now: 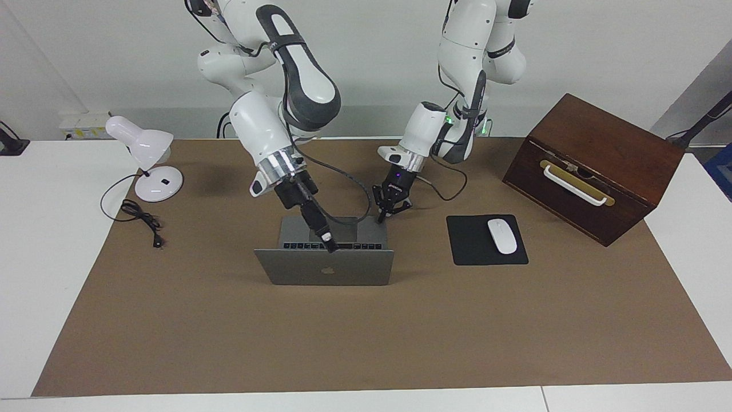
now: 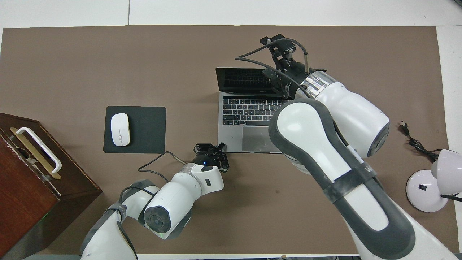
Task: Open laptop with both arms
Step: 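Lift the lid upward and away from the robot with the right gripper, then release the lid and withdraw both grippers from the laptop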
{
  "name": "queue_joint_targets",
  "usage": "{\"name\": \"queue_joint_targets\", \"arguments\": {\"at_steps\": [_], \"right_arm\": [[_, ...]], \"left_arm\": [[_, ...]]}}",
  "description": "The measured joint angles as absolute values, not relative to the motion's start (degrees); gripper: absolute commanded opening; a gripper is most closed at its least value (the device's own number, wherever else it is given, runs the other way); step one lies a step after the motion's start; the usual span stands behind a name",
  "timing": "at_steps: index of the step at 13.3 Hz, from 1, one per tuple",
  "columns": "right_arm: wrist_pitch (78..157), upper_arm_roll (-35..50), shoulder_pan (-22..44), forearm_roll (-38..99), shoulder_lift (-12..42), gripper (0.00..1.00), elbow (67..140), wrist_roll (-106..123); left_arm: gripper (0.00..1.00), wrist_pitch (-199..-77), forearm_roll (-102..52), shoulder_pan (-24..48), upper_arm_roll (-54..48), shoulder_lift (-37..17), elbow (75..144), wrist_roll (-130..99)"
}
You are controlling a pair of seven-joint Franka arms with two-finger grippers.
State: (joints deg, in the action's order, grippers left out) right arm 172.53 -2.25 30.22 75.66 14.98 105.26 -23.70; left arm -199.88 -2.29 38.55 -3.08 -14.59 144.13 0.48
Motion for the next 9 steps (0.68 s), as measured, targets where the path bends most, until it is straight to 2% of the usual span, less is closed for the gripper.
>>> {"name": "queue_joint_targets", "arguments": {"at_steps": [6,9], "right_arm": [[175.2,-2.1,36.1,75.1,14.5,1.0,105.2,-32.3],[175.4,-2.8,35.4,65.3,13.5,1.0,104.6,-31.3]], "left_arm": [[0.0,-199.9,-2.3,38.5,-3.0,-14.6,144.1,0.5],[0.0,-200.2,-2.3,37.9,-2.4,-14.5,143.7,0.4]]}}
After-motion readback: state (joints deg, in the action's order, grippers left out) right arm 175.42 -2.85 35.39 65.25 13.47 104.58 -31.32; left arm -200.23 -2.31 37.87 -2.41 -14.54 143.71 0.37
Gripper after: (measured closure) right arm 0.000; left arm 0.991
